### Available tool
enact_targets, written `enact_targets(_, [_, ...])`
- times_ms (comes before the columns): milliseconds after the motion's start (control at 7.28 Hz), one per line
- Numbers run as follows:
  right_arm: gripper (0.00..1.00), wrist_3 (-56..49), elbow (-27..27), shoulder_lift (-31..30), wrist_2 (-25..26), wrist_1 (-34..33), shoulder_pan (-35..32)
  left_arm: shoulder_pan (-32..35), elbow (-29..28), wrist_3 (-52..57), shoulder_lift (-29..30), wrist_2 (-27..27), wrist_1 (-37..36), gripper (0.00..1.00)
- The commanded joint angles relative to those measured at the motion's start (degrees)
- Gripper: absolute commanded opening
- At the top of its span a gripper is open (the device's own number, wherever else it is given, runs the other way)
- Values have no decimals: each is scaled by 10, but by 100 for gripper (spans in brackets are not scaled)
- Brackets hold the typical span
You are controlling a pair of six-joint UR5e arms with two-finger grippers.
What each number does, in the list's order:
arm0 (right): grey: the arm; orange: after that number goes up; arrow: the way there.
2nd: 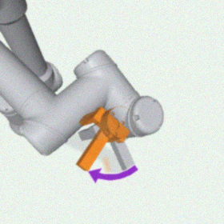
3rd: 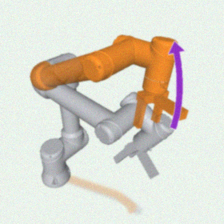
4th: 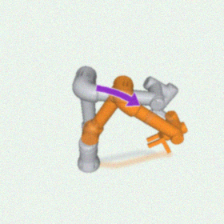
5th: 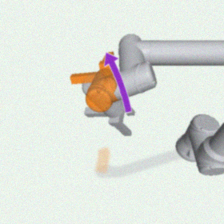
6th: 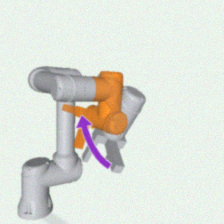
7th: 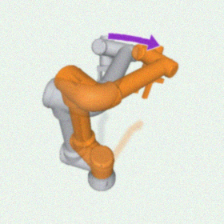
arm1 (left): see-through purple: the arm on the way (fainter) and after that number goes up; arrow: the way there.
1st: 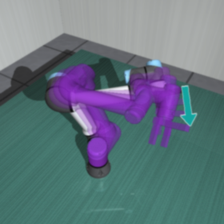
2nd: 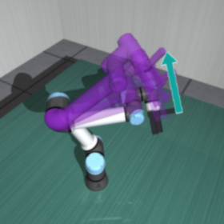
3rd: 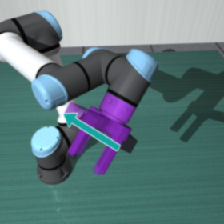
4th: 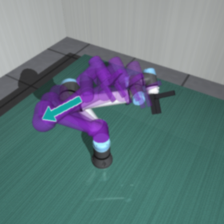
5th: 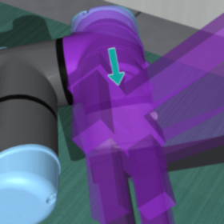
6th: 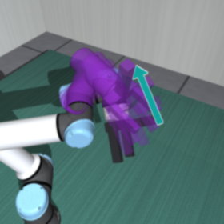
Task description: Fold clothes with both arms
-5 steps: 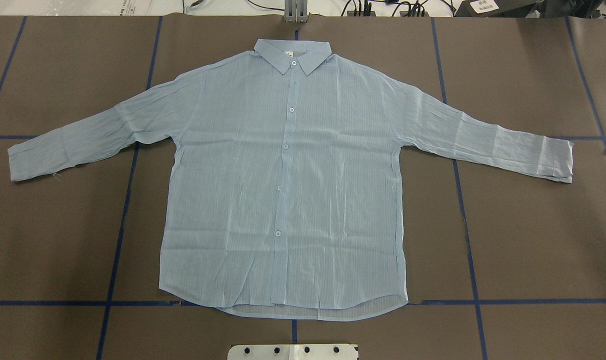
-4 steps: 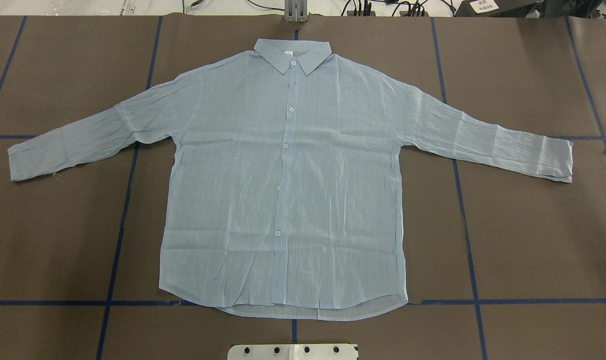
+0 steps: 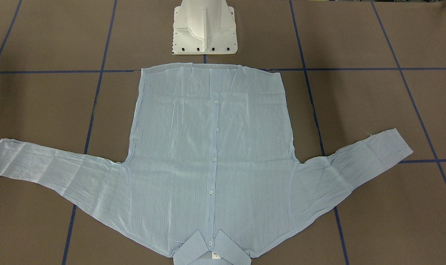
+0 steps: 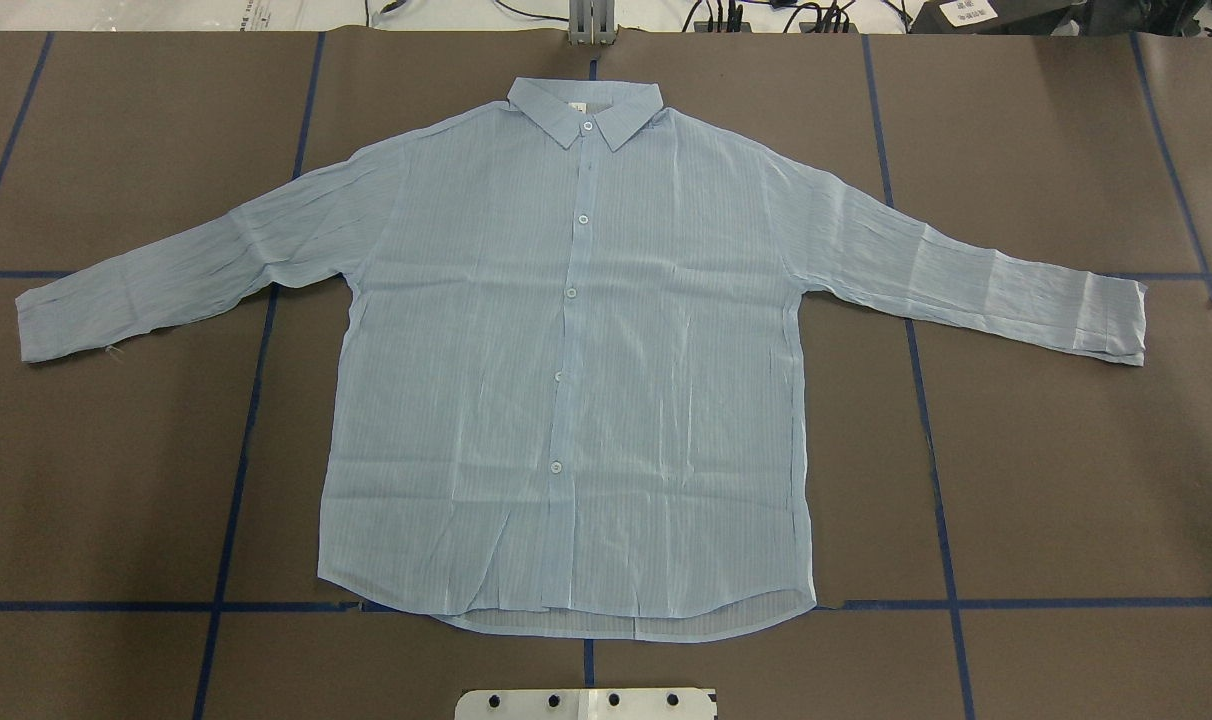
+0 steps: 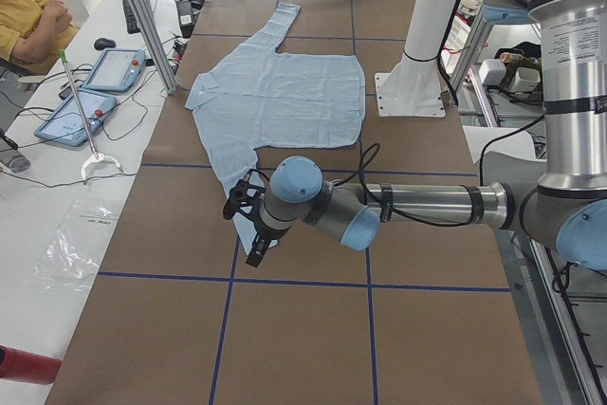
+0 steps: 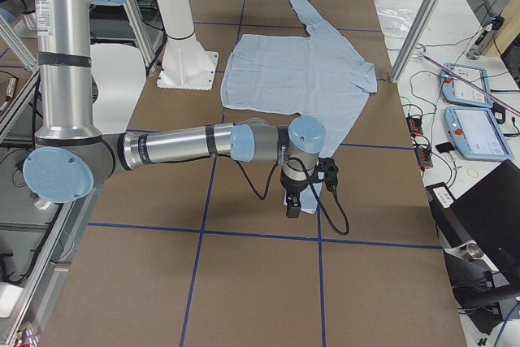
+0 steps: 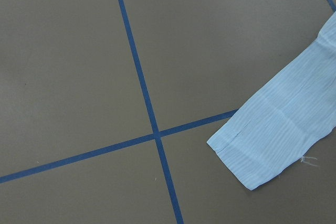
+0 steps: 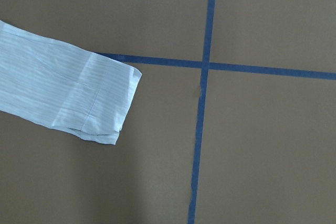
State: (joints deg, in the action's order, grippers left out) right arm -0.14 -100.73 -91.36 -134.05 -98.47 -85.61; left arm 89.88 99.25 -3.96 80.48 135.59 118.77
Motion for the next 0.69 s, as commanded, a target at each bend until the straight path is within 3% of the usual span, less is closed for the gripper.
enact_targets(0, [100,1,28,0,-32,61,4,-1,-5,2,-1,1,14,100])
enact_targets(275, [100,14,153,21,-34,231,22,-2,-7,4,-1,0,42,100])
enact_targets(549, [100,144,232,89,-31,304,81,-5,-9,4,0,-1,48,100])
